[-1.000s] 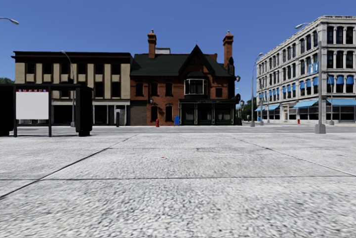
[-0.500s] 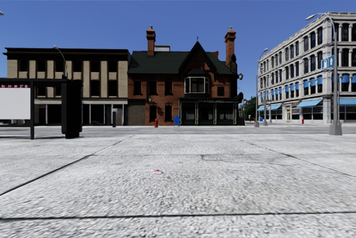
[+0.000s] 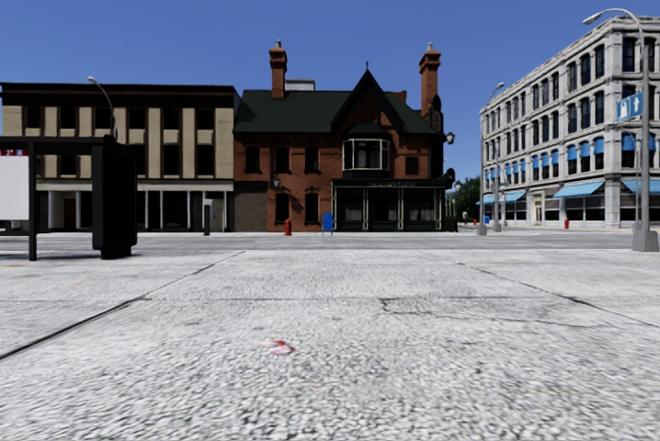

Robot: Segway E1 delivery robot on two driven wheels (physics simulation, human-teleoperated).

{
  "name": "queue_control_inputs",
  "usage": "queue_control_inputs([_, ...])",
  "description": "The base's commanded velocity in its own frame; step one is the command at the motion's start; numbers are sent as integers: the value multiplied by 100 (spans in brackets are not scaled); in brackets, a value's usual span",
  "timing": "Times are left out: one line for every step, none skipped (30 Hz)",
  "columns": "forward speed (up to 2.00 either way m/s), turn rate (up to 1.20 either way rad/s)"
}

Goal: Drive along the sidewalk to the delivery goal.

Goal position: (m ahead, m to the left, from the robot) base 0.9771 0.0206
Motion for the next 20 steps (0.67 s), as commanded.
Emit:
queue_control_inputs([0, 0])
queue_control_inputs([0, 0])
queue_control_inputs([0, 0])
queue_control_inputs([0, 0])
queue_control_inputs([0, 0])
queue_control_inputs([0, 0])
queue_control_inputs([0, 0])
queue_control_inputs([0, 0])
queue_control_inputs([0, 0])
queue_control_inputs([0, 0])
queue_control_inputs([0, 0])
queue_control_inputs([0, 0])
queue_control_inputs([0, 0])
queue_control_inputs([0, 0])
queue_control_inputs([0, 0])
queue_control_inputs([0, 0])
queue_control_inputs([0, 0])
queue_control_inputs([0, 0])
queue_control_inputs([0, 0])
queue_control_inputs([0, 0])
